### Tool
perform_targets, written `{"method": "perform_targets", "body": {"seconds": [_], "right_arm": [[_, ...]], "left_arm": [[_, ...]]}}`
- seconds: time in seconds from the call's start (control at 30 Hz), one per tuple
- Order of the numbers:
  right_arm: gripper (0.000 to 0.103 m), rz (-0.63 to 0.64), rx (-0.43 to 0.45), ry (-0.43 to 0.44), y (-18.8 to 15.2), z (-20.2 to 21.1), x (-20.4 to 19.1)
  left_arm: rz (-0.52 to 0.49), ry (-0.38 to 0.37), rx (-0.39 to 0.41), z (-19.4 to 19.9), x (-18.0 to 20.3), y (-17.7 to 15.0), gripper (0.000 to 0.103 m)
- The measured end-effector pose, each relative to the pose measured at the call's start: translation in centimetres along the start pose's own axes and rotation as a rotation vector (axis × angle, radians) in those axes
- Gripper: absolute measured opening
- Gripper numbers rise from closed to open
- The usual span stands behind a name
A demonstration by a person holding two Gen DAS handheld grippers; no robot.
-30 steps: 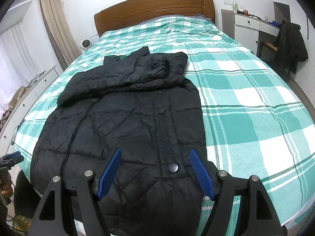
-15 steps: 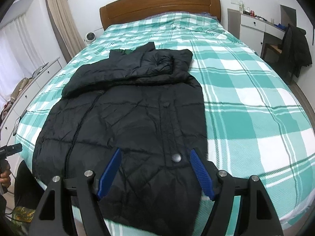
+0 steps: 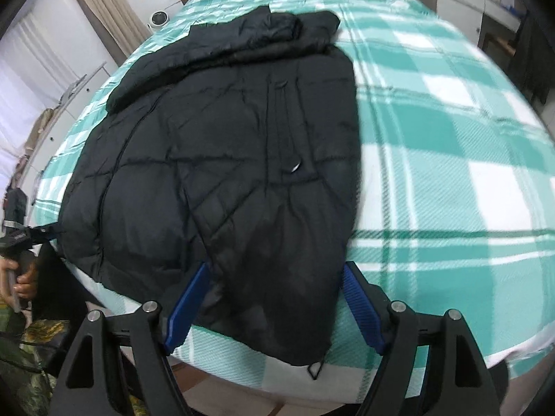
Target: Fold large clothes
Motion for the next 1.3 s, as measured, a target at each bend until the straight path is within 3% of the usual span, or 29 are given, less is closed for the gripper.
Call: {"method": "perform_targets", "body": {"seconds": [0.13, 0.27, 0.37, 0.43, 0.53, 0.6, 0.67, 0.8, 0.97, 1.13, 1.3], "right_arm": [[0.081, 0.046, -0.06, -0.092, -0.5, -1.3, 0.0], [0.081, 0.049, -0.042, -0.027, -0.7, -1.0, -0.8], [0.081, 0.023, -0.039, -0.008, -0.5, -1.0, -0.6], [0.081, 0.002, -0.041, 0.014, -0.3, -1.0, -0.4], [0.068, -0.014, -0.039, 0.013, -0.2, -0.9, 0.0], [0.043, -0.025, -0.035, 0.003, -0.5, -0.4, 0.1], [0.032, -0.046, -0.026, 0.015, -0.6, 0.1, 0.7], [0.021, -0.065, -0.01, 0.057, -0.6, 0.9, 1.2], [0.017, -0.029, -0.002, 0.045, -0.7, 2.2, 0.4], [0.015, -0.006, 0.008, 0.07, -1.0, 4.6, -0.3], [0.014, 0.039, -0.017, 0.1, -2.0, 6.9, -1.3]], "left_arm": [[-0.012, 0.001, -0.008, -0.4, 0.7, -0.5, 0.102], [-0.01, -0.017, -0.019, -0.7, 0.8, -0.9, 0.101], [-0.016, -0.031, -0.045, -0.8, 1.1, -1.2, 0.084], [-0.021, -0.017, -0.046, -0.7, 0.9, -1.3, 0.08], [-0.012, -0.004, -0.049, -0.5, 0.5, -1.5, 0.062], [0.0, 0.001, -0.052, -0.3, 0.1, -1.6, 0.042], [0.006, -0.011, -0.056, 0.1, -0.2, -1.6, 0.032], [-0.01, -0.038, -0.044, 0.9, 0.4, -1.7, 0.015], [-0.04, -0.008, -0.016, 2.1, 1.1, -1.8, 0.012], [-0.073, -0.042, 0.002, 4.5, 1.6, -2.2, 0.012], [-0.15, -0.006, -0.02, 6.2, 2.3, -4.5, 0.011]]}}
Point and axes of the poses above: each gripper's, at about its wrist camera, not at the fingertips, and z roughly against the way its jaws point, x to its right, y to its top, the point moved 6 cm from there along -z, roughly the way its jaws point, and after that the axes turned 12 degrees about -x, right-handed, at the moved point
